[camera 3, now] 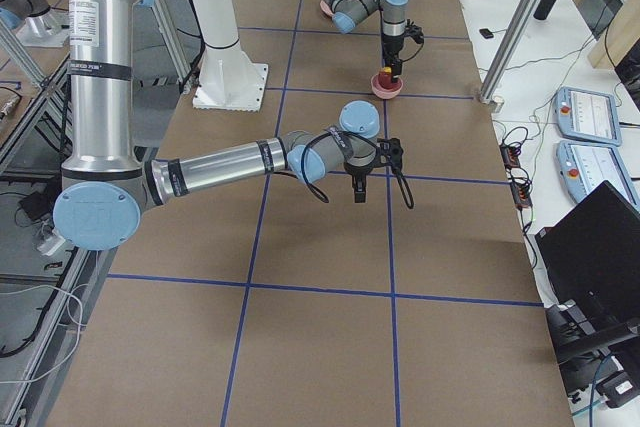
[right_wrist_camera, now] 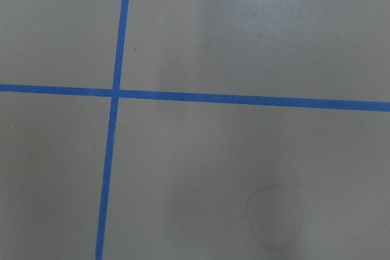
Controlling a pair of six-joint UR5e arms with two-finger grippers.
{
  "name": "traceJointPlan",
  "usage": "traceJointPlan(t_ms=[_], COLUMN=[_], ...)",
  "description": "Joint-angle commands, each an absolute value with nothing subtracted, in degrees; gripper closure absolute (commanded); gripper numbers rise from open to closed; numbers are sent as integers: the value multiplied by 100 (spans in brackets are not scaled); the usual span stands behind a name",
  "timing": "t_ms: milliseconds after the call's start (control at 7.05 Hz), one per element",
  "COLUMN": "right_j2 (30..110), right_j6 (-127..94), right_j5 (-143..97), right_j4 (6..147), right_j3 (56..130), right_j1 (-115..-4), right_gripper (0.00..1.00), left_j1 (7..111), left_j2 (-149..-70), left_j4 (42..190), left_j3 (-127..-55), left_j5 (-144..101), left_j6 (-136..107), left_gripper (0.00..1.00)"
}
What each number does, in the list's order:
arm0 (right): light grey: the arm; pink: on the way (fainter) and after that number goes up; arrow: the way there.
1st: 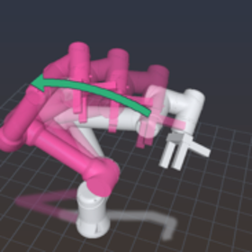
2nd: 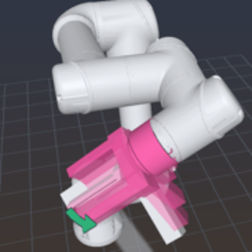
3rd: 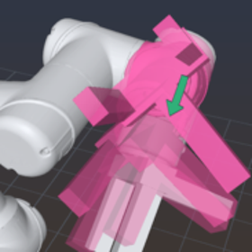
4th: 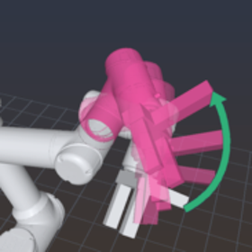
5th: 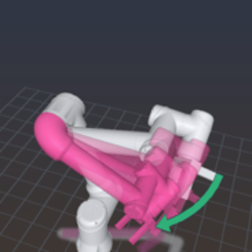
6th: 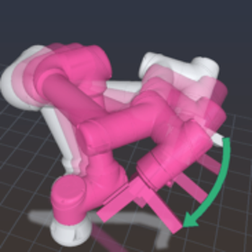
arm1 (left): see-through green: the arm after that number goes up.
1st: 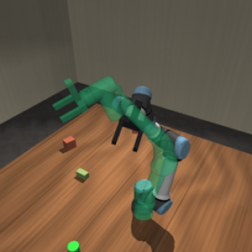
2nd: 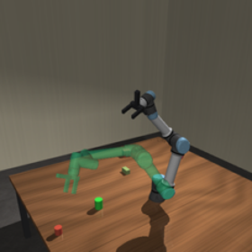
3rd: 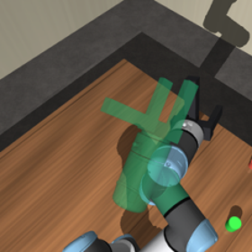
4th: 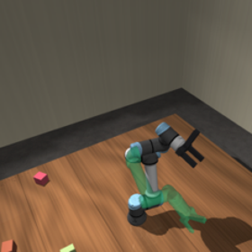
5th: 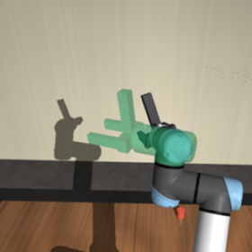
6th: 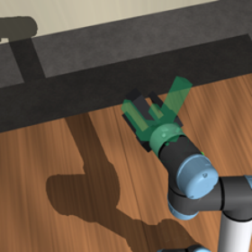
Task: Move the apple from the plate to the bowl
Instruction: 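Lower the apple into the bowl and open the left gripper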
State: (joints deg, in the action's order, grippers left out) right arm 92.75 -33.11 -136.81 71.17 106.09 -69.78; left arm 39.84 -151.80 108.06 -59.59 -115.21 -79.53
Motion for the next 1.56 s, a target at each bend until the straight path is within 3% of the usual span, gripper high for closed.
traceJointPlan(t_ms=[0, 142, 284, 851, 993, 1418], right_j2=[9290, 9307, 9377, 9413, 9457, 9816], right_j6=[-3296, -3296, -3296, -3296, -3305, -3191], right_j5=[-13248, -13228, -13228, -13228, -13228, -13236], right_j4=[7119, 7119, 7119, 7119, 7128, 7137], right_j3=[10626, 10626, 10669, 10740, 10740, 10932], right_j1=[-6821, -6803, -6811, -6820, -6829, -7074], right_gripper=[0, 0, 0, 0, 0, 0], left_j1=[3981, 3990, 3990, 4008, 4060, 4612], left_j2=[-15109, -14900, -14584, -14537, -14146, -11672], left_j4=[10793, 10758, 10758, 10732, 10453, 8339], left_j3=[-6099, -6413, -6799, -6977, -7718, -11205], left_j5=[-11514, -11514, -11514, -11548, -11549, -11751], left_j6=[-7937, -7928, -7936, -7998, -7981, -5523], left_gripper=[17, 16, 3, 2, 2, 2])
